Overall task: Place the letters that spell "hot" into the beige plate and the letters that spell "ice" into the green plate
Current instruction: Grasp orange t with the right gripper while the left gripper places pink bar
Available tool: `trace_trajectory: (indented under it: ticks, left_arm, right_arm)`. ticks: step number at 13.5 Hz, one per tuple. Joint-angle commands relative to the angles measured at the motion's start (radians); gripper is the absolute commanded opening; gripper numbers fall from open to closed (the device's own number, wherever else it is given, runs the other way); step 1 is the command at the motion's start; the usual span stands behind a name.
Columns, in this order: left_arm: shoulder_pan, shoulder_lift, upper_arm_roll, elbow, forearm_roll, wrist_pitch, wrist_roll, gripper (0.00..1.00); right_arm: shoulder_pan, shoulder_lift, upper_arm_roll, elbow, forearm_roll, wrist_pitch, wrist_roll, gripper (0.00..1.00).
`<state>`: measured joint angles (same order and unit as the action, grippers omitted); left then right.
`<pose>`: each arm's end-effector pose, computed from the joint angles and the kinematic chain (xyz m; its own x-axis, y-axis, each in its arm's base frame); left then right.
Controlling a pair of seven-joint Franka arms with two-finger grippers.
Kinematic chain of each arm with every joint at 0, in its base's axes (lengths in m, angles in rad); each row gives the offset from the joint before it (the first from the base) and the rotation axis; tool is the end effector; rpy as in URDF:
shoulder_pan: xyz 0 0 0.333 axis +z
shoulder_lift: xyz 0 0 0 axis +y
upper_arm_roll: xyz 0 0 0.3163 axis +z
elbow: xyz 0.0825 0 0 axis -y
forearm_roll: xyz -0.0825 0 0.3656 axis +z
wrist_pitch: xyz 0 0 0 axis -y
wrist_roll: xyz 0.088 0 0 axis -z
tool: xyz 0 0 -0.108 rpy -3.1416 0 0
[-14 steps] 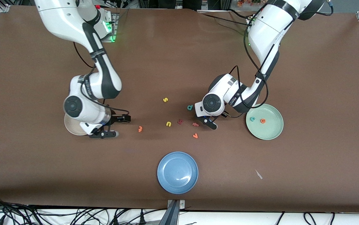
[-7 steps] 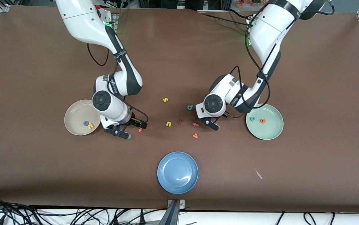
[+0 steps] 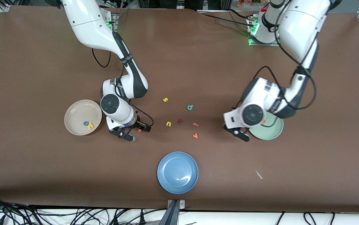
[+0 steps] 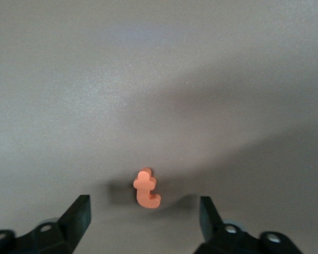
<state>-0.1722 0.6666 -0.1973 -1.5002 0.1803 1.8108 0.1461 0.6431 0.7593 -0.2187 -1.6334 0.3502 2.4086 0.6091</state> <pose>0.6229 -0.2044 0.2677 0.7919 -0.5101 -0.3358 -0.5354 -0.8444 0.0201 0.6094 0.2993 0.1970 0.9289 -0.3694 -0.0249 -0.3700 -0.9240 -0.0968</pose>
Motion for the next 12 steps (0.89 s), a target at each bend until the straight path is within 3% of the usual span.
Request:
trace_trajectory:
  ticks: [1,5,8,11,12]
  left_arm:
    - [0.092,-0.001,-0.010,0.000,0.027,-0.042,0.180,0.00]
    - [0.181,0.010,-0.010,-0.078,0.028,-0.076,0.245,0.00]
    - [0.256,0.036,-0.010,-0.094,0.027,-0.061,0.251,0.00]
    - [0.247,0.045,-0.010,-0.095,0.027,-0.047,0.234,0.02]
    - [0.247,0.045,-0.010,-0.094,0.027,-0.047,0.233,0.31]
  right_arm:
    - [0.001,0.028,-0.004,0.030,0.007,0.000,0.011,0.76]
    - [-0.003,0.035,-0.004,0.030,0.015,0.000,0.011,0.64]
    - [-0.002,0.038,-0.002,0.030,0.016,0.000,0.015,0.42]
    - [0.001,0.038,-0.002,0.030,0.018,0.001,0.024,0.23]
    - [0.003,0.040,-0.002,0.030,0.018,0.004,0.024,0.20]
